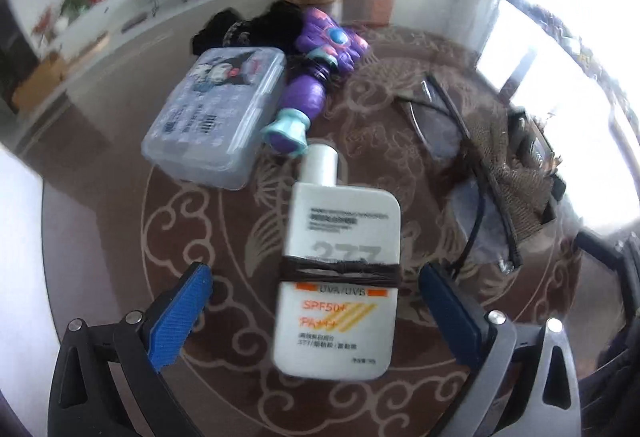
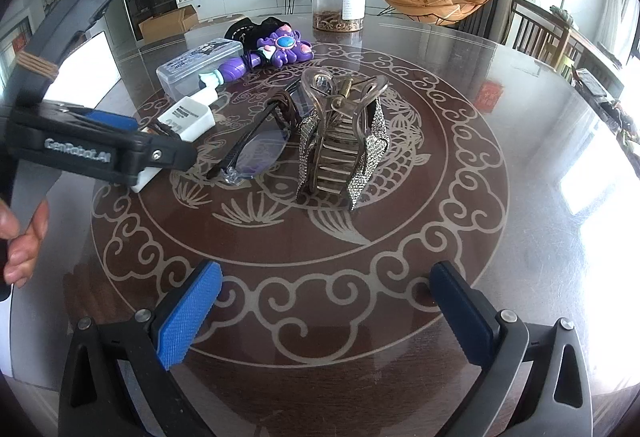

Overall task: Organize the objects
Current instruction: 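Grasp the white sunscreen bottle with the left gripper while the right grasps the hair claw clip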

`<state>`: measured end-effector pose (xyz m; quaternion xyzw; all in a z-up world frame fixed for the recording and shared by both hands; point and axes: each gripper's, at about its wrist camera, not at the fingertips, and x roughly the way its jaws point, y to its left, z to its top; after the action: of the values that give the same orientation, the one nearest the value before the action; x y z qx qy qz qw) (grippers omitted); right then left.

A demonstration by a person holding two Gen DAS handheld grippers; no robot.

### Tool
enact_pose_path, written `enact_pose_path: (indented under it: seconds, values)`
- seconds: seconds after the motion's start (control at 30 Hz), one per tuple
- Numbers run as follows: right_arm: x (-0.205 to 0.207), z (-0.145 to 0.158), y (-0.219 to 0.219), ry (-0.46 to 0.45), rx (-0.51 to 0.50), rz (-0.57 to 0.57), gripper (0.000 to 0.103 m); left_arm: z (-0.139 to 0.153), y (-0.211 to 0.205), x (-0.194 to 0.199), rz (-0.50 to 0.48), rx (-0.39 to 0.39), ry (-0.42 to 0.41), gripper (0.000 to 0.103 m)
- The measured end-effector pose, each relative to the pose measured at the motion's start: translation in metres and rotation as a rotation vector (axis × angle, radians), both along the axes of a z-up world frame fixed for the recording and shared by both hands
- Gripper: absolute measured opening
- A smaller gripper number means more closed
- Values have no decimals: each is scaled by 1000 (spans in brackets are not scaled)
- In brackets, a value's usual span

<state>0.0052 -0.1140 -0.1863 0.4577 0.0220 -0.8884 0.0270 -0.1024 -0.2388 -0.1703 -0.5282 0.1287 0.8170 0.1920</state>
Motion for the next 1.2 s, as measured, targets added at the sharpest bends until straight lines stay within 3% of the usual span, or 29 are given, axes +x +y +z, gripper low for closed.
enact_pose_path:
  seconds: [0.1,0.13,0.17,0.2,0.37,0.5,0.6,0.7,0.8,0.93,0.97,1.03,1.07,1.2]
  values:
    - [1,1,1,0,0,0,103,-1,7,9,-6,12,32,100]
    - [1,1,1,0,0,0,103,1,6,14,13,30,67,85]
    - [1,2,1,0,0,0,103,4,4,19,40,43,95,63]
    - [0,0,0,0,0,0,103,7,0,24,70,50,107,54]
    - [1,1,1,0,0,0,103,5,-25,90,203,87,157,53]
    - [1,0,1,0,-1,0,103,8,-54,147,233,108,176,53]
    - [4,12,4,-52,-28,119,103,8,-74,181,234,121,162,53]
    - [6,21,23,-87,-184,137,103,10,-78,188,226,129,158,53]
    - [-16,32,35,-73,-109,44,103,9,-86,198,227,136,167,53]
    - [-60,34,21,-97,-79,64,101,9,-83,198,225,126,176,53]
    - [-70,28,15,-115,-55,62,93,9,-83,195,224,127,176,53]
    - [-87,23,8,-125,-33,53,62,9,-85,196,228,134,173,53]
    - [-93,19,5,-132,-40,47,55,10,-85,195,234,140,170,53]
    - [-79,19,11,-130,-67,59,54,10,-92,204,238,168,170,53]
